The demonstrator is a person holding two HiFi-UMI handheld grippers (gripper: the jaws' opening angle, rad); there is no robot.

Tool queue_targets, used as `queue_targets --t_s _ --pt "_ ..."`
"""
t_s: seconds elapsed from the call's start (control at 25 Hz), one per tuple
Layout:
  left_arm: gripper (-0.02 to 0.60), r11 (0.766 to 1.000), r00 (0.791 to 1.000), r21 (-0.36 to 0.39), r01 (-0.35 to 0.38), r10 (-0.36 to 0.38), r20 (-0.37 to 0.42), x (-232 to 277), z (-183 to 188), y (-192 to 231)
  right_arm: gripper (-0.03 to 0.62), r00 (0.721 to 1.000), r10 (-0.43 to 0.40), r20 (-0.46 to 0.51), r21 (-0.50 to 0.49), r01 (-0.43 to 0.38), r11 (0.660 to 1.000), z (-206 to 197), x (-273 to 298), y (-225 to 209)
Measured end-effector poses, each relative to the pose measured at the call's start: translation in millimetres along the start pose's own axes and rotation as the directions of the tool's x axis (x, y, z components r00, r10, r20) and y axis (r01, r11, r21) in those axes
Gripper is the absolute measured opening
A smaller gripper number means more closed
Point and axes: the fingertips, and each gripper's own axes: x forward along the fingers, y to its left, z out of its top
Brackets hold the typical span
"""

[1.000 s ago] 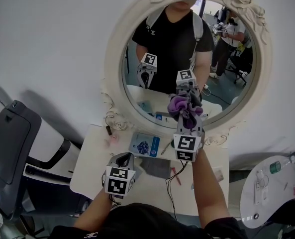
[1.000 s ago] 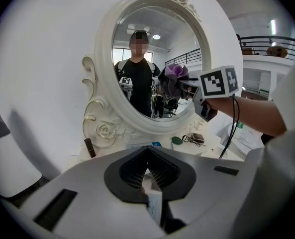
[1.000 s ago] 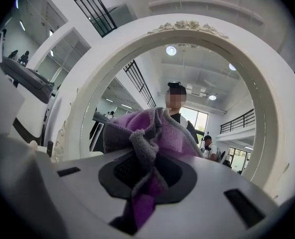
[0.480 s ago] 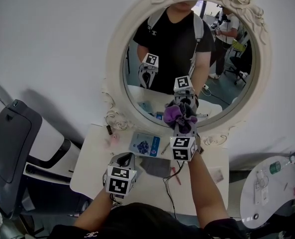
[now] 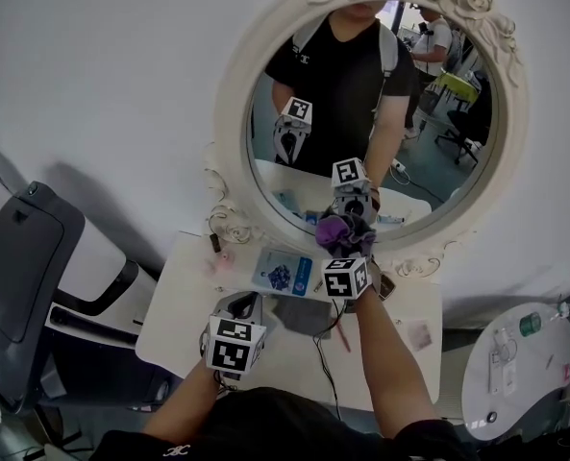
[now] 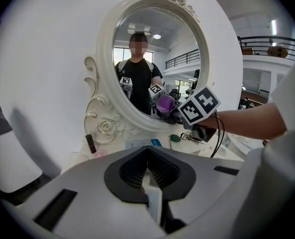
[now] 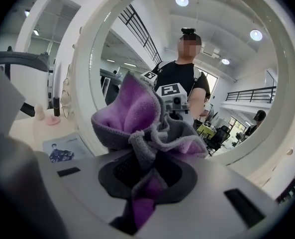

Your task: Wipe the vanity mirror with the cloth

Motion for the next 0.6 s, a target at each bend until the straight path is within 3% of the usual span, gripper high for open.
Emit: queue_targets --t_s 0.32,0.48,0.6 --pt "0.006 1.000 0.999 0.007 0.006 -0.007 0.051 -15 6 -5 0.053 0.996 0.049 -0.072 0.059 -0.045 0.997 1 -5 2" --pt "0.006 1.000 0.999 -0.009 -0.008 0.009 0.051 -20 2 3 0.052 0.995 0.064 0.071 0.045 -0.067 0.997 39 -39 10" --pt "0.006 1.000 0.999 -0.010 -0.015 0.016 0.047 -22 1 8 0.052 0.966 0.071 0.249 0.072 -0.091 0.993 101 -77 9"
